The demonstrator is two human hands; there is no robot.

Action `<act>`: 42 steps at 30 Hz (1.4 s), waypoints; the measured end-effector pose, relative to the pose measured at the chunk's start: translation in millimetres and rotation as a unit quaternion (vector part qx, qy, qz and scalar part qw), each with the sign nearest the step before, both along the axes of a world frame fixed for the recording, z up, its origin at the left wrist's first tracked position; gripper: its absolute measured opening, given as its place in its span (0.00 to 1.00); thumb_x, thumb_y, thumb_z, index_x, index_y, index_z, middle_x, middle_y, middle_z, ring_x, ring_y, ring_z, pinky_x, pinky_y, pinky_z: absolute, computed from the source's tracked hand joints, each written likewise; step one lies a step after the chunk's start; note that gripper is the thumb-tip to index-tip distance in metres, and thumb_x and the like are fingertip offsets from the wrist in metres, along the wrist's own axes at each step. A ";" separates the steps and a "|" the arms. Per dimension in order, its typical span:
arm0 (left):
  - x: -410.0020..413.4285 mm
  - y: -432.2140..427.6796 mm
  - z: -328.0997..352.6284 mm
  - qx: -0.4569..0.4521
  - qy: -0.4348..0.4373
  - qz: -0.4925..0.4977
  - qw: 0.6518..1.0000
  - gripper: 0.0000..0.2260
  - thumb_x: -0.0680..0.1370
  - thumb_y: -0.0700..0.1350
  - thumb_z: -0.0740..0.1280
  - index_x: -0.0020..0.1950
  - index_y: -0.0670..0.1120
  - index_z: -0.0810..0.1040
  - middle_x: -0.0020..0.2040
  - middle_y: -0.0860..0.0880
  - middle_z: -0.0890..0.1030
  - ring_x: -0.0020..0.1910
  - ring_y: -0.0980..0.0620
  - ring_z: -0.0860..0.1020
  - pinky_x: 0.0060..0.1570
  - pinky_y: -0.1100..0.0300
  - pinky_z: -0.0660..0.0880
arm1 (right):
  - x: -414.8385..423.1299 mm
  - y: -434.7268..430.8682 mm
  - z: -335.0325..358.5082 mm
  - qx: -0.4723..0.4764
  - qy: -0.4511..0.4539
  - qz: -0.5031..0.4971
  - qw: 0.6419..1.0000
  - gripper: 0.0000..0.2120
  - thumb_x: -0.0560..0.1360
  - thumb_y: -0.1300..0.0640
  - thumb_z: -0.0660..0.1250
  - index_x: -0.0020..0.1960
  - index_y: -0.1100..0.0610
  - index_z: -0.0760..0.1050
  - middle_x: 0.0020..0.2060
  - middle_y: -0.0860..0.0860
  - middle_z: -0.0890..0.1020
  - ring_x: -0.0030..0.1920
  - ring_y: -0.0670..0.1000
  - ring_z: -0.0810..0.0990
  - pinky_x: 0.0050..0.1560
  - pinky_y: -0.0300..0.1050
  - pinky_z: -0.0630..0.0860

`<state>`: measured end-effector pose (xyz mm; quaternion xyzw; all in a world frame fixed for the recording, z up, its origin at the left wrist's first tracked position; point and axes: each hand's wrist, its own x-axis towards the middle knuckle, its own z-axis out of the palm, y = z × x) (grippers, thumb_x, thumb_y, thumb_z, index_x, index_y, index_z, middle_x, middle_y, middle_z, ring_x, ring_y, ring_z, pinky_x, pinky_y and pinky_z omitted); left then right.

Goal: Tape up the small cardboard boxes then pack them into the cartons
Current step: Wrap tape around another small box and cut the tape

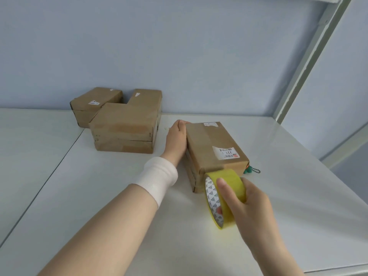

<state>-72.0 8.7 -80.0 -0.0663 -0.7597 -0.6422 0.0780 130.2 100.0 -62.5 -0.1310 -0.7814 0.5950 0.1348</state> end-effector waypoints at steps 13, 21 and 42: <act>63.2 -50.7 32.1 -0.340 0.271 -0.320 0.842 0.27 0.71 0.59 0.60 0.64 0.46 0.75 0.70 0.50 0.70 0.73 0.53 0.62 0.74 0.55 0.52 | -0.3 5.8 1.8 -0.110 0.021 0.061 0.992 0.10 0.74 0.50 0.65 0.47 0.56 0.78 0.29 0.47 0.81 0.28 0.45 0.80 0.29 0.33 0.73; 55.8 -47.0 33.6 -0.311 0.322 -0.302 0.842 0.22 0.73 0.55 0.68 0.63 0.45 0.75 0.56 0.56 0.75 0.59 0.58 0.72 0.59 0.75 0.58 | -23.3 21.3 71.5 -0.136 0.100 0.169 0.971 0.10 0.67 0.48 0.70 0.38 0.54 0.83 0.36 0.52 0.85 0.37 0.50 0.83 0.37 0.44 0.78; 28.3 -32.8 28.3 -0.049 0.087 -0.196 0.976 0.53 0.66 0.59 0.71 0.76 0.52 0.36 0.71 0.61 0.51 0.74 0.61 0.52 0.74 0.52 0.55 | -143.2 -0.1 87.4 0.026 0.167 0.158 0.973 0.14 0.76 0.47 0.65 0.51 0.58 0.74 0.37 0.48 0.84 0.42 0.48 0.83 0.48 0.44 0.79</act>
